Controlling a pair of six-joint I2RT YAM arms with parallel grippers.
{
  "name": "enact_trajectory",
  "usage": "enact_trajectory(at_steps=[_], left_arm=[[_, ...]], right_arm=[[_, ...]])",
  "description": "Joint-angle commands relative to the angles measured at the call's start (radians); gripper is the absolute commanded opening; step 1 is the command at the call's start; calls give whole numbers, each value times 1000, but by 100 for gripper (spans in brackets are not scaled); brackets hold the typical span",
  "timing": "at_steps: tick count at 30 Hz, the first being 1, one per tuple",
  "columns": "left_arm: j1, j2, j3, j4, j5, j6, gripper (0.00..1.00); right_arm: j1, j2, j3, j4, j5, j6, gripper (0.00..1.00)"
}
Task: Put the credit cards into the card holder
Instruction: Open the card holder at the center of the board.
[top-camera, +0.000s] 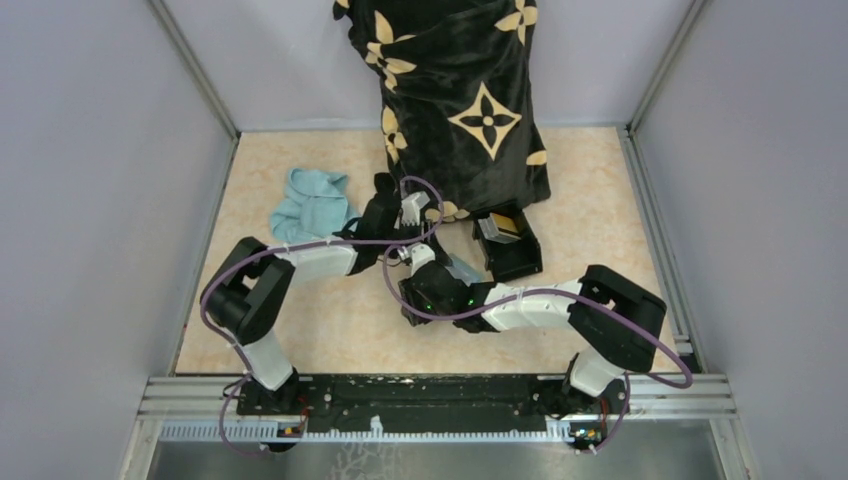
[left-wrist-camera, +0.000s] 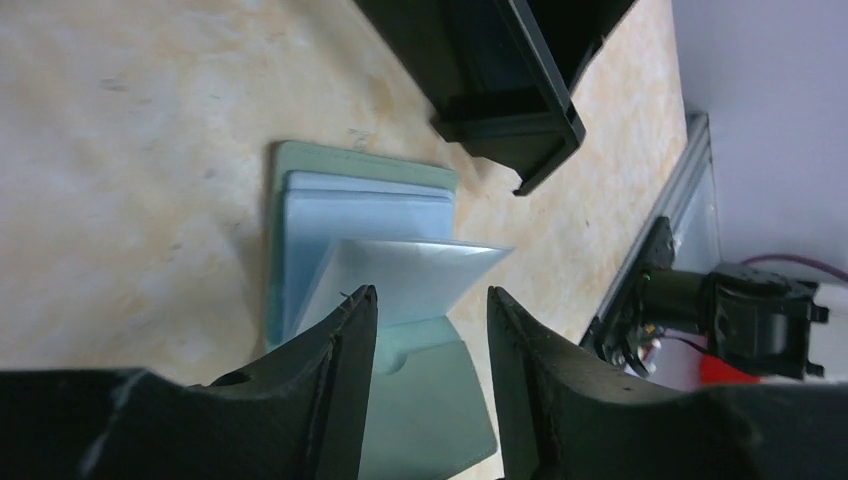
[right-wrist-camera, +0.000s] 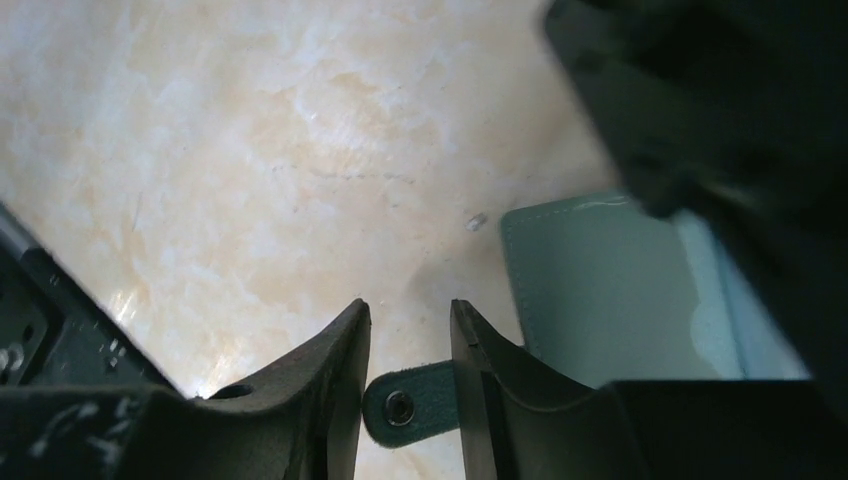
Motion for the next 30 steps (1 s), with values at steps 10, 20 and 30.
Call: enact_trajectory(at_steps=[10, 20, 30], left_arm=[[-42, 157, 200, -179, 256, 135, 49], [-44, 231, 220, -334, 189, 171, 32], [-44, 256, 247, -460, 41, 182, 20]], right_arm=[[-5, 30, 36, 43, -142, -75, 38], [-4, -28, 52, -51, -66, -119, 44], [-5, -100, 60, -142, -15, -143, 51]])
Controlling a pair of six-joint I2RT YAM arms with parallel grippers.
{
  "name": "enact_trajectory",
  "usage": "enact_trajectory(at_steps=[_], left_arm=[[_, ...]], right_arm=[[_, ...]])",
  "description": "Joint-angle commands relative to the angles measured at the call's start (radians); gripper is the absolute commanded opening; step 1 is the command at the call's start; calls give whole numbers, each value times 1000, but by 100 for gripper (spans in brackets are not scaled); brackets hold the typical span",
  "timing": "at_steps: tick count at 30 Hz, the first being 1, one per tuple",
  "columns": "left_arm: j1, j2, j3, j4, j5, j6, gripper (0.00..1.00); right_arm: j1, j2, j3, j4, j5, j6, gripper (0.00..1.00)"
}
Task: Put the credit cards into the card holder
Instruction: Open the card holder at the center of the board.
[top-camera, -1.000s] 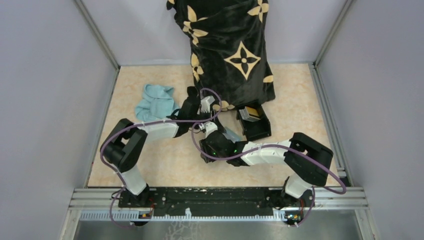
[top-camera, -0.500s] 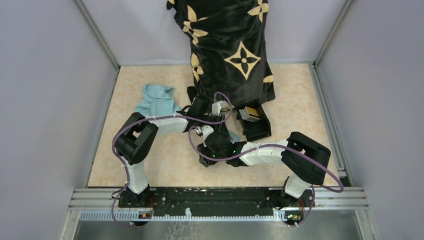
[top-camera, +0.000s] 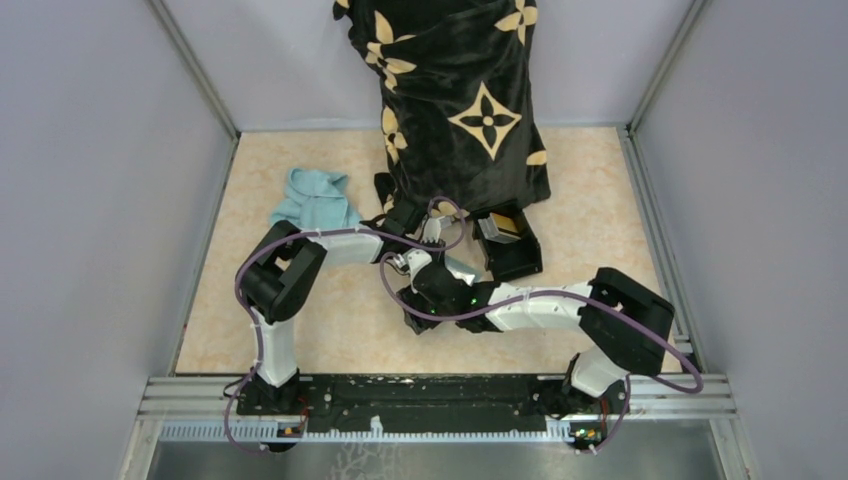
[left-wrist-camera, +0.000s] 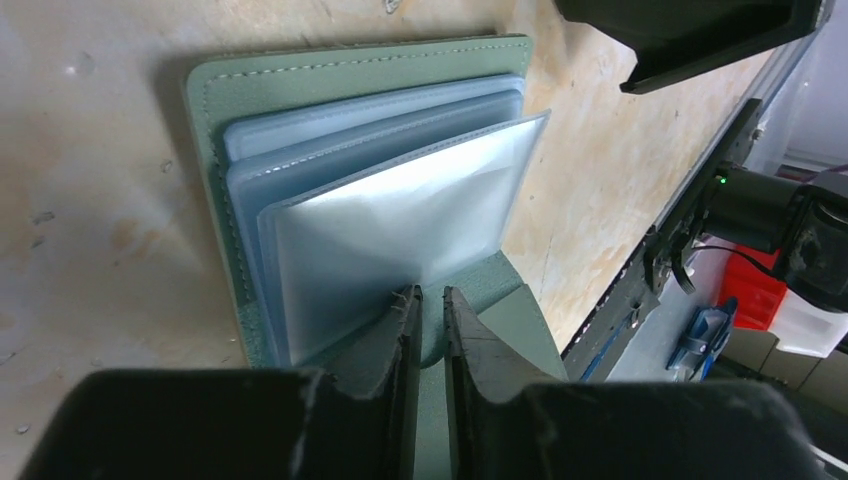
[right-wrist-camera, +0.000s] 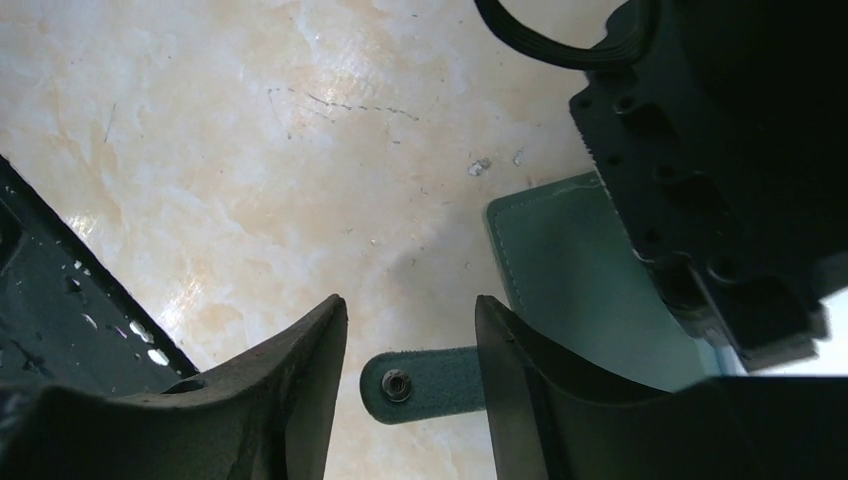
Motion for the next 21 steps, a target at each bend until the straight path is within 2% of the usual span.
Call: enact_trajectory(at_steps=[1, 10, 14, 21], left_arm=[[-4, 17, 22, -87, -109, 32, 19], [0, 29, 40, -158, -245, 58, 8], [1, 35, 45, -173, -296, 73, 5], [2, 48, 42, -188, -366, 88, 0]], right_arm=[[-4, -83, 53, -41, 50, -24, 52], [24, -174, 66, -145, 91, -21, 59], [43, -207, 78, -189, 108, -15, 67], [49, -337, 52, -235, 190, 2, 68]])
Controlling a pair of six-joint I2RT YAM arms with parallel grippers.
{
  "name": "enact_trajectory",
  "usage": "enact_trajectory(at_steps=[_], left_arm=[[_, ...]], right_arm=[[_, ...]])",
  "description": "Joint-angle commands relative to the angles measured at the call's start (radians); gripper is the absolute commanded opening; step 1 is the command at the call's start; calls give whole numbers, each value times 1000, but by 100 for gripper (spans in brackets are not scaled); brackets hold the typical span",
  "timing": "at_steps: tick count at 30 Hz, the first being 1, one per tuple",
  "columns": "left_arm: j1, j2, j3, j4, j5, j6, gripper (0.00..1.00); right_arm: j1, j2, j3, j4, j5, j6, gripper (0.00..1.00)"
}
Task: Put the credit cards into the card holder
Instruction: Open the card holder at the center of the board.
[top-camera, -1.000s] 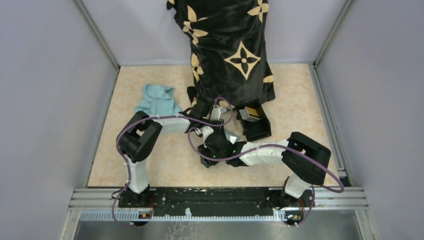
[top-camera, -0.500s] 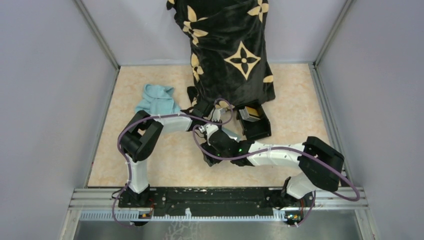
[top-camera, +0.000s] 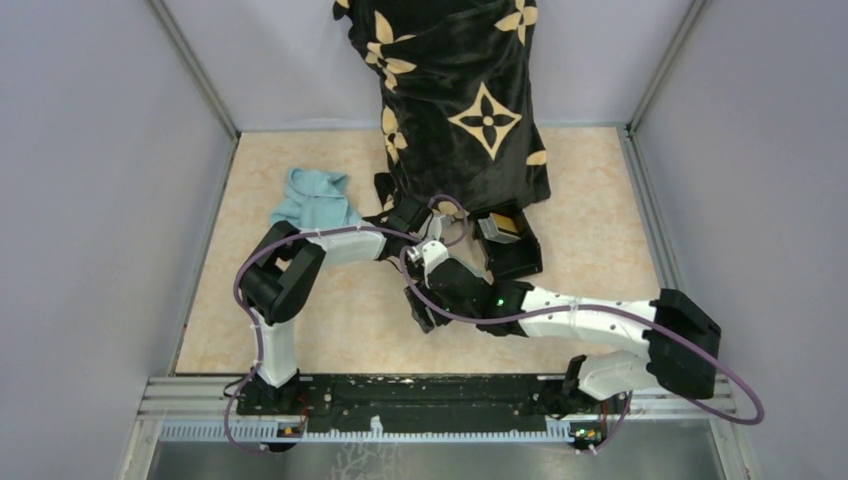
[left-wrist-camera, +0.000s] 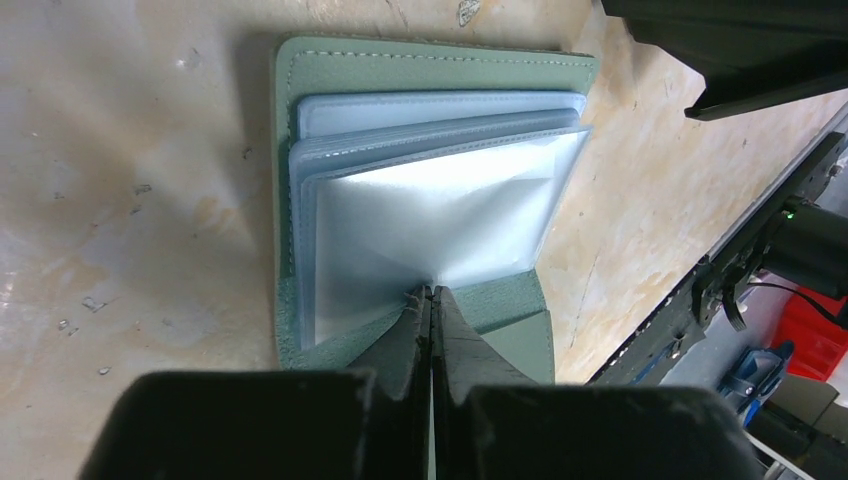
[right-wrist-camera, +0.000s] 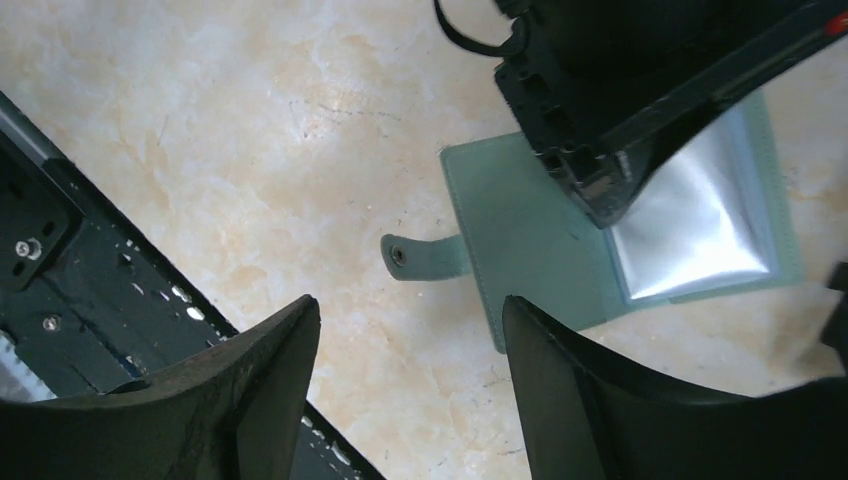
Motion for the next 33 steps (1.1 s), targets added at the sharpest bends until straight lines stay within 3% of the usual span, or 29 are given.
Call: enact_trajectory(at_steps=[1, 4, 8, 11, 33], left_arm=[[13, 52, -16, -62, -199, 65, 0], [13, 62, -10, -69, -219, 71, 0], [12, 72, 8, -86, -249, 73, 0], [13, 74, 21, -99, -267, 77, 0], [17, 73, 27, -124, -314, 91, 0]], right_arm=[[6, -116, 18, -23, 101, 15, 67], [3, -119, 1, -58, 172, 26, 60], [-32, -93, -56, -55, 179, 60, 21], [-69, -71, -106, -18, 153, 72, 0], [-120, 136, -80, 63, 24, 20, 0]])
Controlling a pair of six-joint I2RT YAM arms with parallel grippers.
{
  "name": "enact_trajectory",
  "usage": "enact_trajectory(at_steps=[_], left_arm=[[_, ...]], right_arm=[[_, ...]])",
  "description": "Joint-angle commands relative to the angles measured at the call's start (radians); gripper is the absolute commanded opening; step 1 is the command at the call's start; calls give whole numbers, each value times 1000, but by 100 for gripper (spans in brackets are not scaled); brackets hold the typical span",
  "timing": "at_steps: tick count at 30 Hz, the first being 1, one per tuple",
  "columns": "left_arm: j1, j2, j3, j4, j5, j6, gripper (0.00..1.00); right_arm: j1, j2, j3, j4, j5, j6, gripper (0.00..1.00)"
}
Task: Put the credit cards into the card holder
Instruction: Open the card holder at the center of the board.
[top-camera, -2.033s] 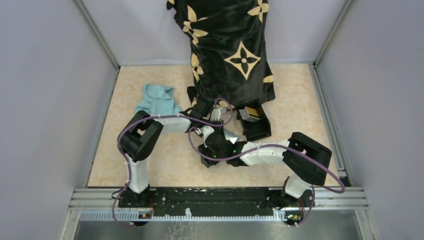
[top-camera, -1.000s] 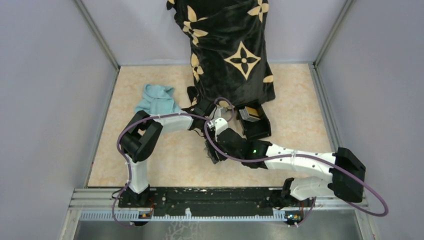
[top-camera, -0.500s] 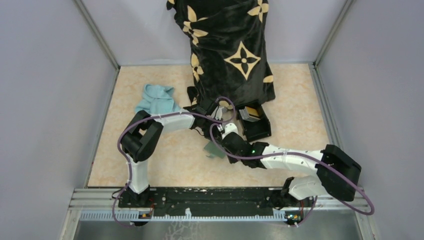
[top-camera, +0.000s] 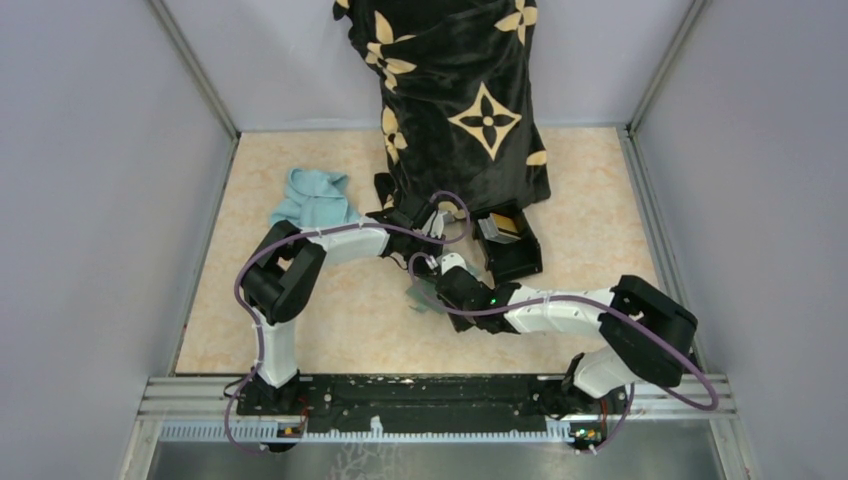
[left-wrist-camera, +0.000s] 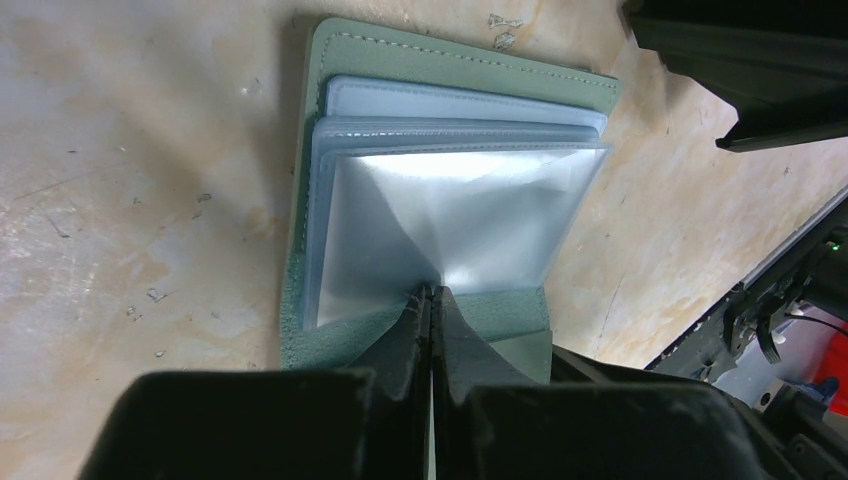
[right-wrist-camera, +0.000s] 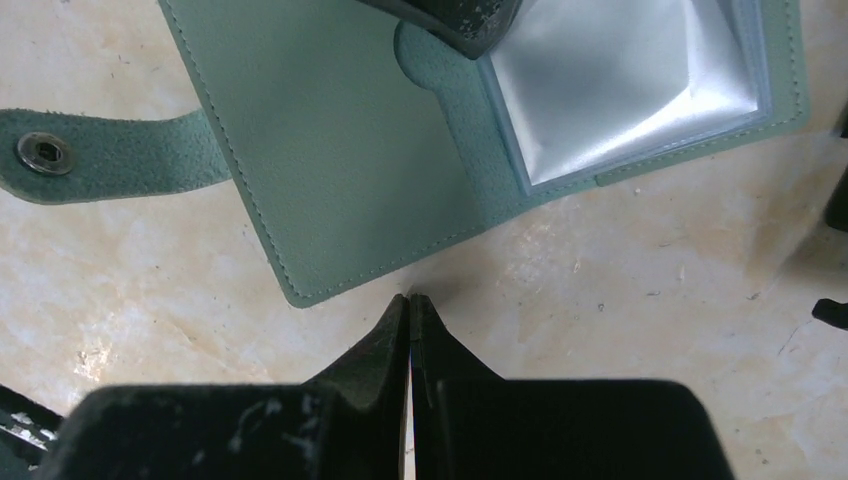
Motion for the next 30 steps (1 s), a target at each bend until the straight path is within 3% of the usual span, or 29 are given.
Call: enact_trajectory(at_steps=[1, 14, 30], left_arm=[[28, 60, -35, -48, -216, 71, 0], [34, 8, -34, -73, -271, 20, 16], [36, -98, -151, -5, -339, -140, 22]], right_arm=[[-6, 42, 75, 59, -22, -33, 0], [-8, 167, 220, 58, -69, -86, 0], [-14, 291, 303, 103, -109, -100, 0]])
